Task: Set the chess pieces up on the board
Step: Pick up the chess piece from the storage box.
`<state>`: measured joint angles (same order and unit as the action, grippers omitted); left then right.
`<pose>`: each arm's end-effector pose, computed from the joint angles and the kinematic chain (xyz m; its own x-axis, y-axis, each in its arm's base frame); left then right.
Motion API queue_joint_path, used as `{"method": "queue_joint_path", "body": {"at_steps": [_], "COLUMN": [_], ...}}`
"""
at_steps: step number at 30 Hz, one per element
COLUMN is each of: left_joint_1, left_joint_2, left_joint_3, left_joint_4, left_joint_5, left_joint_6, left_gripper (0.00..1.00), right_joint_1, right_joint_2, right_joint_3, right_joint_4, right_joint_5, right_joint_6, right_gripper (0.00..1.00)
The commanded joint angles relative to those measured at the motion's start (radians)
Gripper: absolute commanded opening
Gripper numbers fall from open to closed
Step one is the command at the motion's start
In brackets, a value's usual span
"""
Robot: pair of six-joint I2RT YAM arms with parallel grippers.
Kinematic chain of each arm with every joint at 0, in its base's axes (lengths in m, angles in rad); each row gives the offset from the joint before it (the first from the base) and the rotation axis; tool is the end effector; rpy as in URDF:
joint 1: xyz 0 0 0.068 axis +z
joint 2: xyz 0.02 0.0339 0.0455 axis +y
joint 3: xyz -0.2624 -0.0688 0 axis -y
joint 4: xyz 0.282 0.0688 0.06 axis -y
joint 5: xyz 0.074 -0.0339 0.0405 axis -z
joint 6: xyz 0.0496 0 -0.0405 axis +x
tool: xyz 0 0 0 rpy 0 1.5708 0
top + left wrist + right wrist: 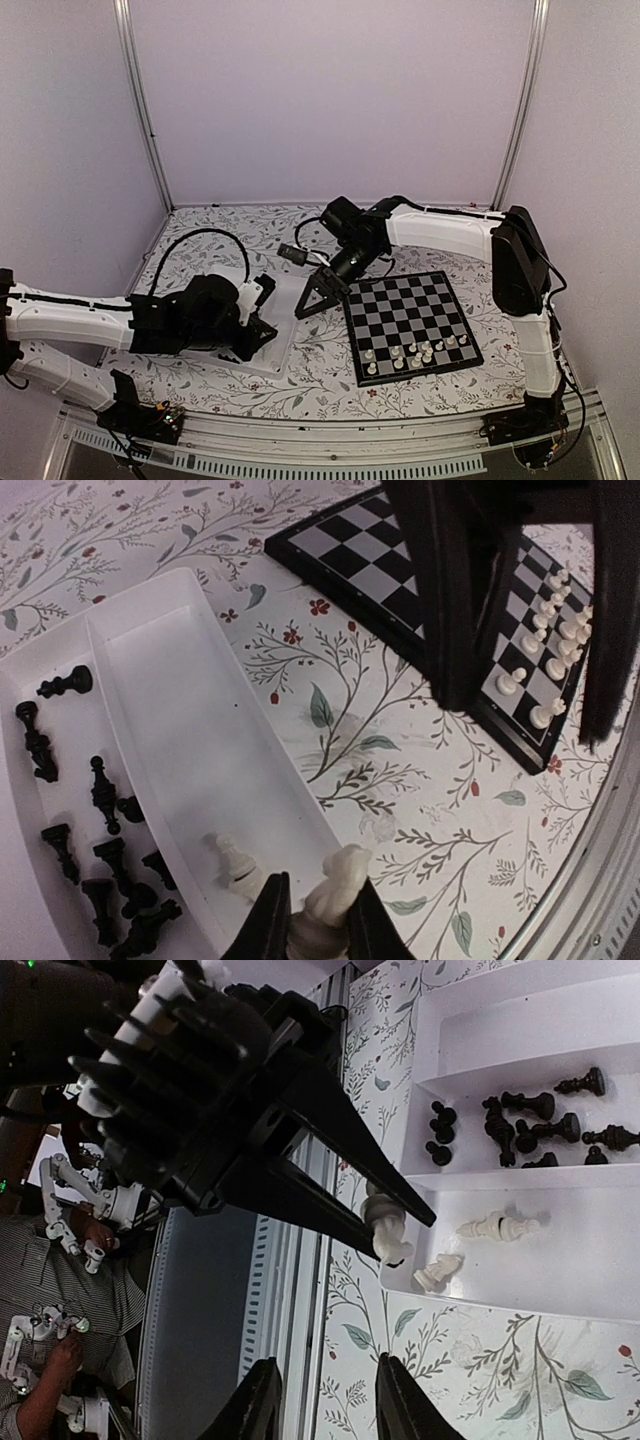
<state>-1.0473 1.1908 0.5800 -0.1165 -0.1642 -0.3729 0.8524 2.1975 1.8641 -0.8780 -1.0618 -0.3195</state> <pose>0.1470 -0.2384 0.1629 -0.5986 0.3180 -0.7352 0.6178 0.7676 -0.1709 0.2929 0.4008 0.1985 -0.4062 -0.6972 -0.5907 -0.7337 -0.1364 0.6656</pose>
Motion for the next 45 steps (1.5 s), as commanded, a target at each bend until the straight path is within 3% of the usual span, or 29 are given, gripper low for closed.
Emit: {"method": "queue_joint_path", "body": {"at_steps": [1,18,27,40,45], "left_joint_1": [-0.008,-0.008,0.0,0.025,0.032], "left_joint_2": [-0.025,-0.023,-0.048,-0.051,-0.053], "left_joint_3": [-0.017,-0.03,-0.052,-0.07,-0.076], "left_joint_4": [0.047,0.149,0.198,0.257,0.273], "left_joint_5": [0.019,0.147,0.157,0.238,0.244], "left_joint_6": [0.013,0.013,-0.007,-0.037,-0.047], "left_gripper": [0.07,0.09,0.09,0.08,0.08], "right_joint_1": [0.028,0.056,0.059,0.064,0.067], "right_joint_2": [0.051,0.085,0.084,0.07,0.068], "right_joint_3": [0.043,0.096,0.102,0.102,0.102], "right_joint_4": [-0.006,-0.021,-0.034,-0.013,-0.012], "right_joint_5": [-0.067,-0.083,-0.082,-0.05,-0.046], "right_joint_6": [0.041,0.008,-0.037,-0.044,-0.047], "right_gripper": [0.35,0.35,0.24,0.24,0.16]}}
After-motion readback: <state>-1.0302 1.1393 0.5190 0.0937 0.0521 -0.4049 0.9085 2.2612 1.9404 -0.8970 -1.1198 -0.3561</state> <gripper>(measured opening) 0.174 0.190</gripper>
